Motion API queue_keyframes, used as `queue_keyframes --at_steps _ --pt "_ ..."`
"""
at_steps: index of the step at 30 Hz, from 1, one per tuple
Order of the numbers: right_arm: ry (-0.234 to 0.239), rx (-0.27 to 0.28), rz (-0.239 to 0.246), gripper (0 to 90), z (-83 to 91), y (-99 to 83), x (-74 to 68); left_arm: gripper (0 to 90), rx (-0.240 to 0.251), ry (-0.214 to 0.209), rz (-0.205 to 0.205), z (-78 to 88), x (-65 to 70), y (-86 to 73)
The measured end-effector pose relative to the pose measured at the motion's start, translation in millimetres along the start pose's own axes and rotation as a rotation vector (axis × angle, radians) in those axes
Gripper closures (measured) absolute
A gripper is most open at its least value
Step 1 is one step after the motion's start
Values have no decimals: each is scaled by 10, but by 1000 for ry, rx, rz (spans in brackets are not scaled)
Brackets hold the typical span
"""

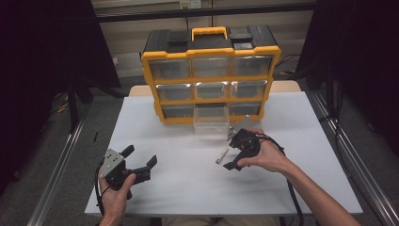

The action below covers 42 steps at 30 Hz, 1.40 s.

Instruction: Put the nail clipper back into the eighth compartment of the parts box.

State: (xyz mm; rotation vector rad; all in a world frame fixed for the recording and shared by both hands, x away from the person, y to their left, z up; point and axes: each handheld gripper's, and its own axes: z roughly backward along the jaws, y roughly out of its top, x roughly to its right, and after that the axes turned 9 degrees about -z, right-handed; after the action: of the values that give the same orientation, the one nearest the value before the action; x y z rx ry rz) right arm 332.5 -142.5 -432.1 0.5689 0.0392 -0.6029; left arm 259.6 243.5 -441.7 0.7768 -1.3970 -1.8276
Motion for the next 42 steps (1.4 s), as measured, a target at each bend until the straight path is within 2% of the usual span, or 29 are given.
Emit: queue_keyframes --at_steps 3,5,6,10,12,13,18,22,25,28,30,32,33,34,36,37,39,40,42 --pt "0 -46 32 143 -16 61 8 45 -4 -6 -4 -6 8 -3" --pt "9 -49 46 146 -38 90 36 45 -3 -5 -4 -7 10 -5" --pt "10 -65 24 148 -42 100 31 45 -2 -5 -3 -6 10 -5" --pt "11 -81 45 160 -89 143 99 45 1 3 2 -7 -3 -2" --pt "10 -93 45 176 -102 168 113 45 -2 2 -1 -7 -14 -4" --pt "12 -103 30 178 -105 178 103 45 -1 -3 1 -8 -19 -8" --pt "8 -134 84 221 -169 259 127 45 -7 1 3 -11 -22 -15" --pt "13 -130 63 228 -194 302 150 45 -10 4 3 -14 -23 -21" --pt "26 -157 98 248 -245 334 159 45 -8 -2 4 -22 -21 -24" --pt "19 -176 100 256 -286 353 146 45 -9 2 5 -19 -13 -24" --pt "25 -180 124 263 -315 360 162 45 -4 4 9 -19 -12 -23" --pt "23 -184 113 266 -334 356 172 45 -9 4 1 -9 -23 -22" --pt "21 -175 135 269 -341 360 199 45 -7 3 6 -9 -23 -22" --pt "23 -183 120 268 -344 364 202 45 -7 5 7 -7 -24 -22" --pt "34 -185 129 269 -367 364 229 45 -9 1 5 -9 -27 -21" --pt "31 -186 115 272 -375 359 225 45 -9 0 4 -9 -27 -20" --pt "30 -184 121 285 -395 361 229 45 -9 0 2 -6 -27 -19" --pt "29 -184 140 290 -405 364 236 45 -9 0 2 -5 -28 -19" --pt "41 -201 131 319 -417 356 219 45 -8 3 3 -1 -28 -19"
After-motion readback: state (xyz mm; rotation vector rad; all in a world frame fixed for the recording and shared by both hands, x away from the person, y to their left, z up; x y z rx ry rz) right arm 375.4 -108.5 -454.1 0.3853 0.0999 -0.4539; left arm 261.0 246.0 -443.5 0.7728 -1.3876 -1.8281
